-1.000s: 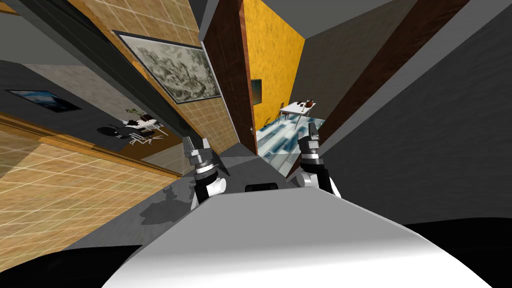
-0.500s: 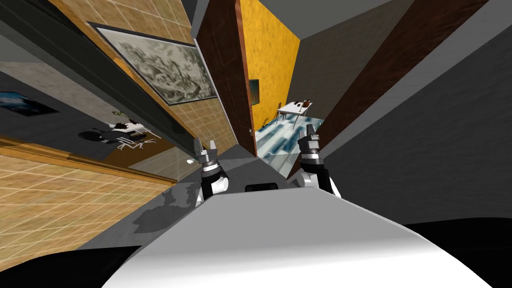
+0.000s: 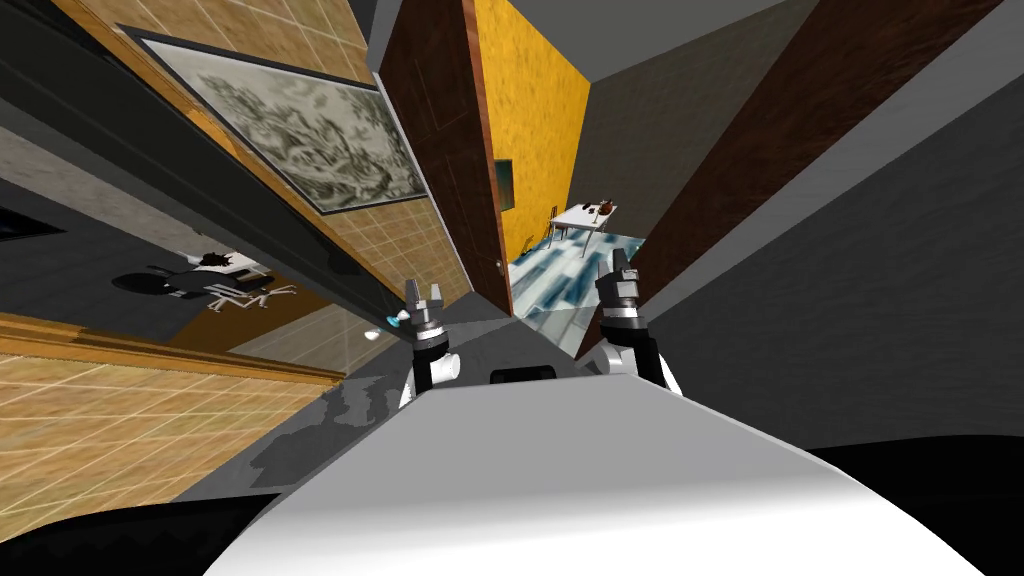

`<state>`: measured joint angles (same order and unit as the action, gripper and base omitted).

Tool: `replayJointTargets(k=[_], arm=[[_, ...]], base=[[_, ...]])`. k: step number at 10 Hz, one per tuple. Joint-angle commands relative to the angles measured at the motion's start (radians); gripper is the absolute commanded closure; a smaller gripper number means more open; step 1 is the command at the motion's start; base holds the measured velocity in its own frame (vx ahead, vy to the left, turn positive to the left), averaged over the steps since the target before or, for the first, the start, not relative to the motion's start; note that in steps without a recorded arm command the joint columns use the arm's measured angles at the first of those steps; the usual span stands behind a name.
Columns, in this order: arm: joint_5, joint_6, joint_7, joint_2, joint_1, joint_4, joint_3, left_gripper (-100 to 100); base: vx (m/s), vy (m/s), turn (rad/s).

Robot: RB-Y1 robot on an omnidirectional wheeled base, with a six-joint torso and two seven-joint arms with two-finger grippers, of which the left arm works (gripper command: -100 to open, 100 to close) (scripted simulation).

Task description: Push the door open

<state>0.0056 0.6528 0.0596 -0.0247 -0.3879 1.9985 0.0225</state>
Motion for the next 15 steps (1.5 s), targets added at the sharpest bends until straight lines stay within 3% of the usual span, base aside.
replayJointTargets(k=[1,9,10,14,15], arm=[[-0.004,-0.003,0.003,-0.007,0.021,-0.038,-0.002,-100],[-0.033,0.025,0.021,-0.034,0.117,-0.28,-0.025,-100],[-0.033,0.025,0.021,-0.034,0.117,-0.28,-0.025,-100],[-0.049,0.04,0.03,-0.043,0.171,-0.406,-0.038,-100],[-0.049,0.04,0.03,-0.043,0.171,-0.415,-0.038,-100]], base=[[0.089,0.064,-0.092],[0.088,0.084,-0.11],[0.064,0.056,-0.042],[0.066,0.069,-0.113],[0.052,0.07,-0.049]])
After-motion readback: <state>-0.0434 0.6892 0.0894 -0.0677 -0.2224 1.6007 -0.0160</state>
